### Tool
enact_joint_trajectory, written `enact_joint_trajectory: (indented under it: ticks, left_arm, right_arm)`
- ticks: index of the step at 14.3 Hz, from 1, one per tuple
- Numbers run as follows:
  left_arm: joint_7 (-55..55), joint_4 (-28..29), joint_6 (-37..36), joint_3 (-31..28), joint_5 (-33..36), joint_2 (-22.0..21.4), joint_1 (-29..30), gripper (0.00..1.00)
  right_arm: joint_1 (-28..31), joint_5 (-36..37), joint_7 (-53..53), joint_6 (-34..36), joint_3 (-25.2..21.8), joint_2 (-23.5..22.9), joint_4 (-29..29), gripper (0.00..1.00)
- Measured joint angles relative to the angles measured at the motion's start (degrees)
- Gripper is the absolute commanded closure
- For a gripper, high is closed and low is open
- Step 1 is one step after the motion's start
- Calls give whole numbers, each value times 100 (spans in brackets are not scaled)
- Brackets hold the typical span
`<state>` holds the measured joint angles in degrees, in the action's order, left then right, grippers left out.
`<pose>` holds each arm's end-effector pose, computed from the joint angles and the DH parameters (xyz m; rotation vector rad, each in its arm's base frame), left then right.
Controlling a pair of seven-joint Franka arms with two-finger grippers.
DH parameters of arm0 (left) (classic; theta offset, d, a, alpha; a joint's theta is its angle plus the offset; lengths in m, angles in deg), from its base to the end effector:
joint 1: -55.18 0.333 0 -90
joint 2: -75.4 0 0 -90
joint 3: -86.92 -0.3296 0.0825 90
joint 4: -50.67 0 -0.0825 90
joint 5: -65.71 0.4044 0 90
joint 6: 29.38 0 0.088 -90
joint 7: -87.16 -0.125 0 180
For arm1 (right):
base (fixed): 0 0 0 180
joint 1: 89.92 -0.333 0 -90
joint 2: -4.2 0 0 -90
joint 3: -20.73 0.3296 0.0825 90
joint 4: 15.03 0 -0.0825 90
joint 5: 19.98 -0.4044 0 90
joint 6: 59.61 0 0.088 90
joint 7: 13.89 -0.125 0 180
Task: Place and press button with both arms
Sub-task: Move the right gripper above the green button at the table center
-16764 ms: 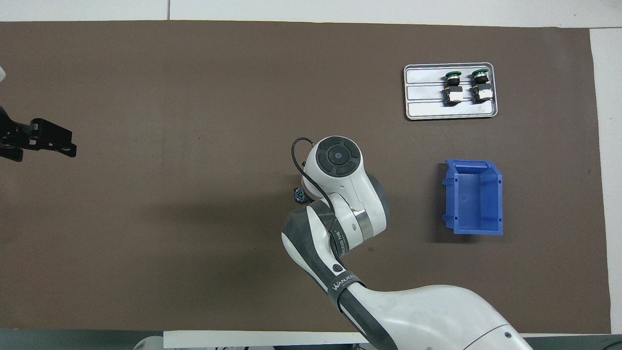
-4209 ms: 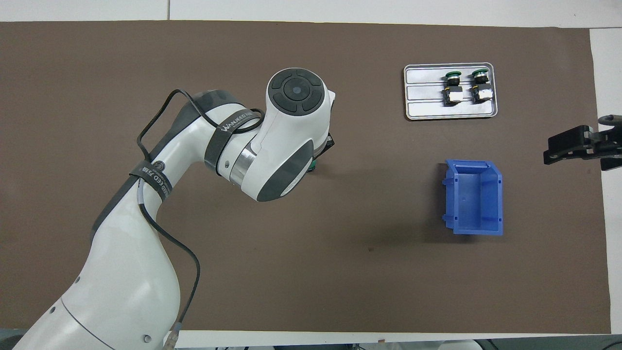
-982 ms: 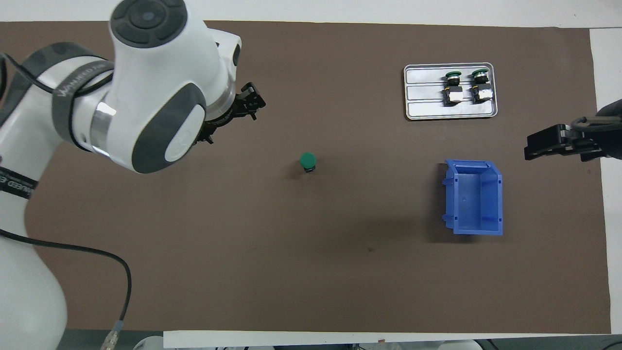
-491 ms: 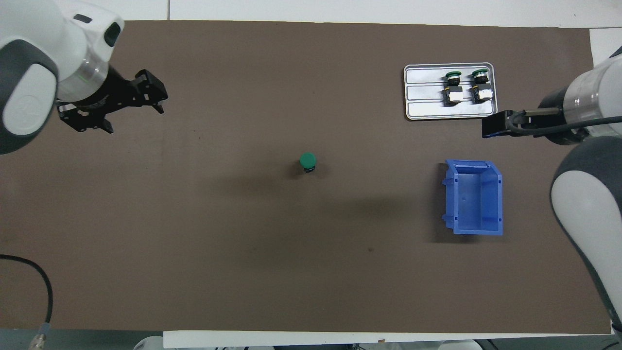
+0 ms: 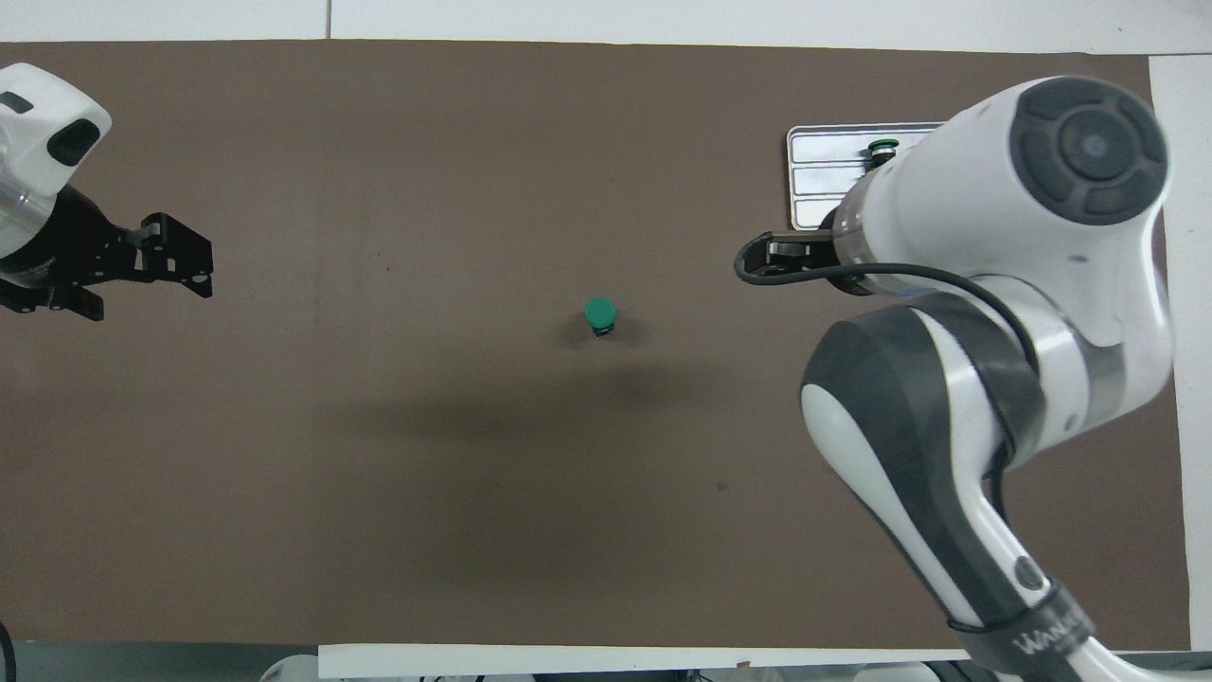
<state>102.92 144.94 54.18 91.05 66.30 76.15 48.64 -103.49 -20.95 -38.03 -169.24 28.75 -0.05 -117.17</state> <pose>0.5489 -0.1018 0.5683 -3.0695 -0.1365 0.2968 0.5699 0.2250 0.5013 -3.0933 0.0780 -0.0657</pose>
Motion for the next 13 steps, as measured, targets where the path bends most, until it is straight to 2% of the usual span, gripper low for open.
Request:
enact_joint_trajectory:
  ticks: [4,8,13]
  left_arm:
    - [-838,283,54,41,-41,-259,313,0]
    - [-939,587,235,84,-101,-380,320,0]
    - [-1453,549,517,61,-101,-373,489,0]
  right_arm:
    - [-10,-1,-44,-281,233,-375,3,7]
    - [-9,-2,-453,-732,729,-729,17,7]
    - [-28,-1,-692,-1319,1133,-1207,38,8]
